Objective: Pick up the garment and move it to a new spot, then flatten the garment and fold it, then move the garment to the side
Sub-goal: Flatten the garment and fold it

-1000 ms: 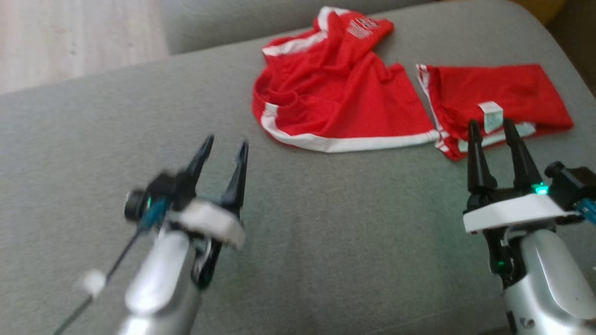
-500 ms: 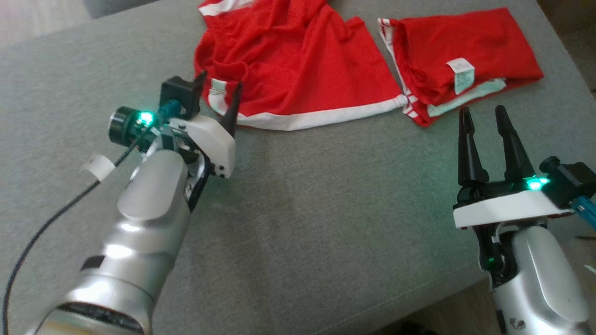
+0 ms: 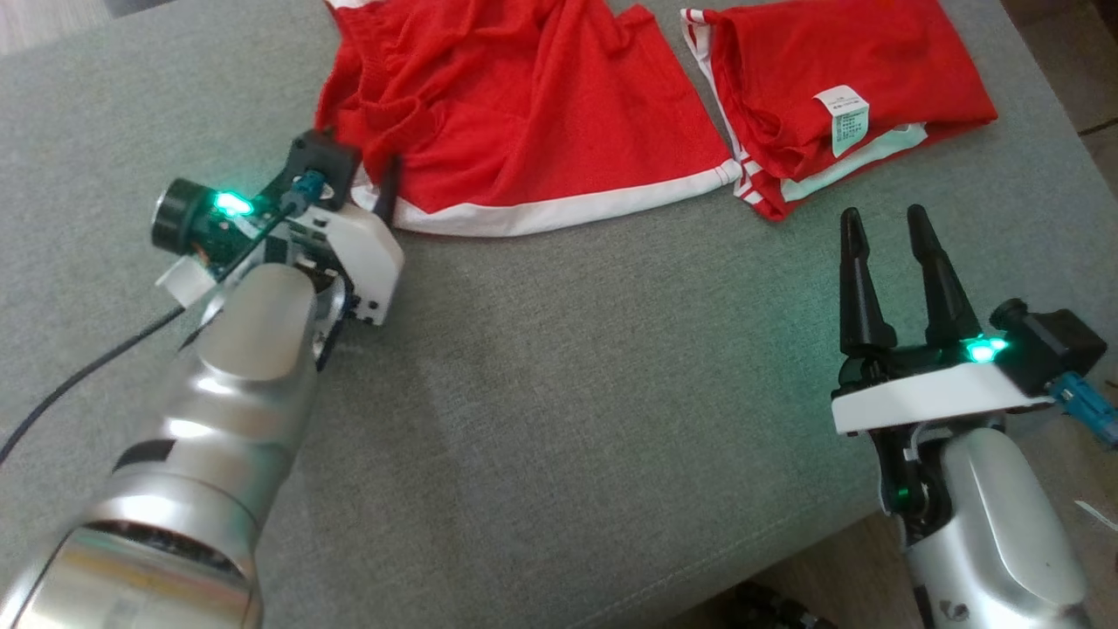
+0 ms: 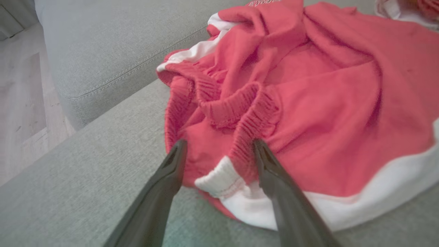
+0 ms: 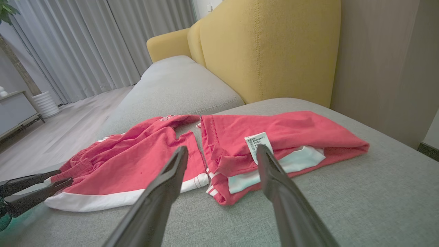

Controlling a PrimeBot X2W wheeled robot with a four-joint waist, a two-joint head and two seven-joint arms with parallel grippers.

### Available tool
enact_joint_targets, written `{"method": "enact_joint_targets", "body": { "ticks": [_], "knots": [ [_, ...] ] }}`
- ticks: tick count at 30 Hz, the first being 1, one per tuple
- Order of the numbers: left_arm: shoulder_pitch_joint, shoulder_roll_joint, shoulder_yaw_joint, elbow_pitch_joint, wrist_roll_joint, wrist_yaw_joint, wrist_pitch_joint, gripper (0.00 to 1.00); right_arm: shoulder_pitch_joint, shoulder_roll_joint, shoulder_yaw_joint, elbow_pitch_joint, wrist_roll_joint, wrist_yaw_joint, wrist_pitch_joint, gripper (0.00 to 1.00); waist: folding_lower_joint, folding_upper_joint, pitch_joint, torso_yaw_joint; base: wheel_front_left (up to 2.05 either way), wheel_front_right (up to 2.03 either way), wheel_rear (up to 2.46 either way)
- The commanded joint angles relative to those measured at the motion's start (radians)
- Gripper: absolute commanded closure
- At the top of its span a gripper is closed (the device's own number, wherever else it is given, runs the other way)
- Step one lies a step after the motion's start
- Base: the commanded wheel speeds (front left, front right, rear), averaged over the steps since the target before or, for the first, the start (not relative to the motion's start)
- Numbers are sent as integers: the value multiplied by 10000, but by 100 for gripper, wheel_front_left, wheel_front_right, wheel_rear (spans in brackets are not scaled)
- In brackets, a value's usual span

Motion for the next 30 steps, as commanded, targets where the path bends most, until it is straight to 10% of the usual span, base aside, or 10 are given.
{"method": "enact_joint_targets", "body": {
  "ticks": [1, 7, 9, 30],
  "knots": [
    [-417, 293, 108, -18, 23, 75, -109, 0, -255, 42, 211, -244, -29, -7, -113, 0, -1, 0, 46, -23, 0, 0, 0],
    [-546, 164, 5, 490, -156, -321, -134, 11, -279, 45, 156, -130, -74, -7, -148, 0, -1, 0, 68, 27, 0, 0, 0],
    [-558, 118, 4, 593, -257, -426, -139, 100, -301, 42, 144, -96, -105, -7, -153, 0, -1, 0, 36, 66, 0, 0, 0],
    [236, 352, 949, 1066, -1701, -483, -1229, 100, -70, -263, 98, -136, -302, -7, 29, 0, -1, 0, -799, 1227, 0, 0, 0]
  ]
}}
